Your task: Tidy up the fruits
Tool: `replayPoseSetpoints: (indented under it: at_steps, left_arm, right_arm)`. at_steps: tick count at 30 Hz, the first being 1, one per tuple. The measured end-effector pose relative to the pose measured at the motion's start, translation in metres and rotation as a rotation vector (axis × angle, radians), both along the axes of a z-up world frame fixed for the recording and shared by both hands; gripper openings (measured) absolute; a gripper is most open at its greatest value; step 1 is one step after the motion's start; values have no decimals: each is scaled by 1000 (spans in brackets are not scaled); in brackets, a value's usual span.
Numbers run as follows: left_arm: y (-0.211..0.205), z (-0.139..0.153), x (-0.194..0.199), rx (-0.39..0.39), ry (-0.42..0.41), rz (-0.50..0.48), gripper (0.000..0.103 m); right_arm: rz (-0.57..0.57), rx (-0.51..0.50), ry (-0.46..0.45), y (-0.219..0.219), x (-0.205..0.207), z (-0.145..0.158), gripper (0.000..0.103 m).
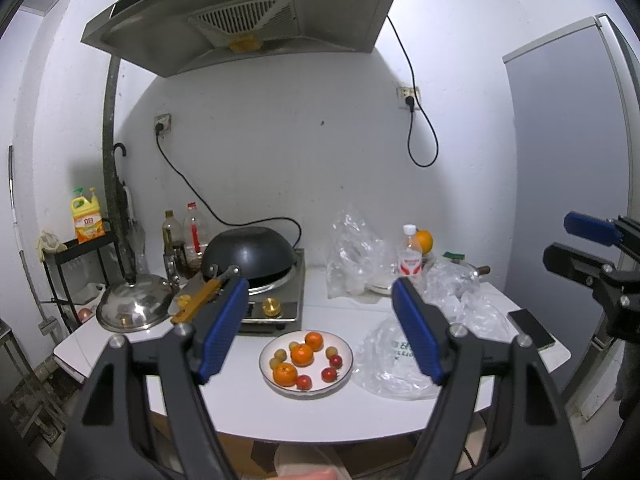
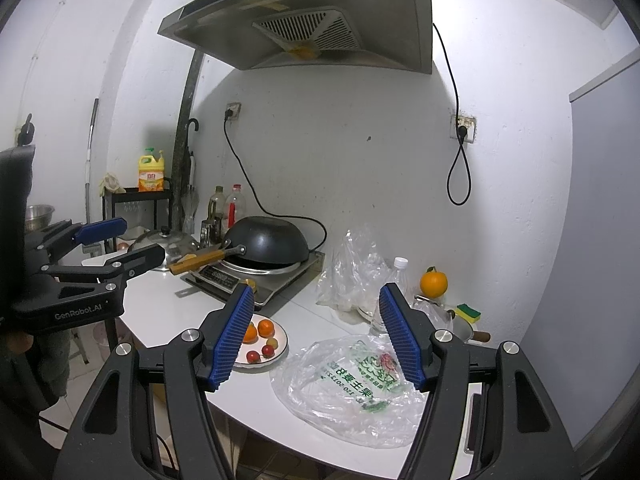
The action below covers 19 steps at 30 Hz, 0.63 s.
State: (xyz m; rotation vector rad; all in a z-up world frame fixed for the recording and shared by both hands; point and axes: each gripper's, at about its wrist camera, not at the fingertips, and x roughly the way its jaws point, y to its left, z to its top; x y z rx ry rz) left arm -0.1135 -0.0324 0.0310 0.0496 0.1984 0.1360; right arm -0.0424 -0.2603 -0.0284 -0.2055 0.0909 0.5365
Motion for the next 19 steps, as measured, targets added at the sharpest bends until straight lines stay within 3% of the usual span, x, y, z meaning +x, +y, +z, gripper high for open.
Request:
replayPoseSetpoints:
  at_steps: [19]
  left_arm:
    - [-2,-2,-4,18,-33,-15,75]
  right_arm:
    - [12,-15,6,2,-3,0,68]
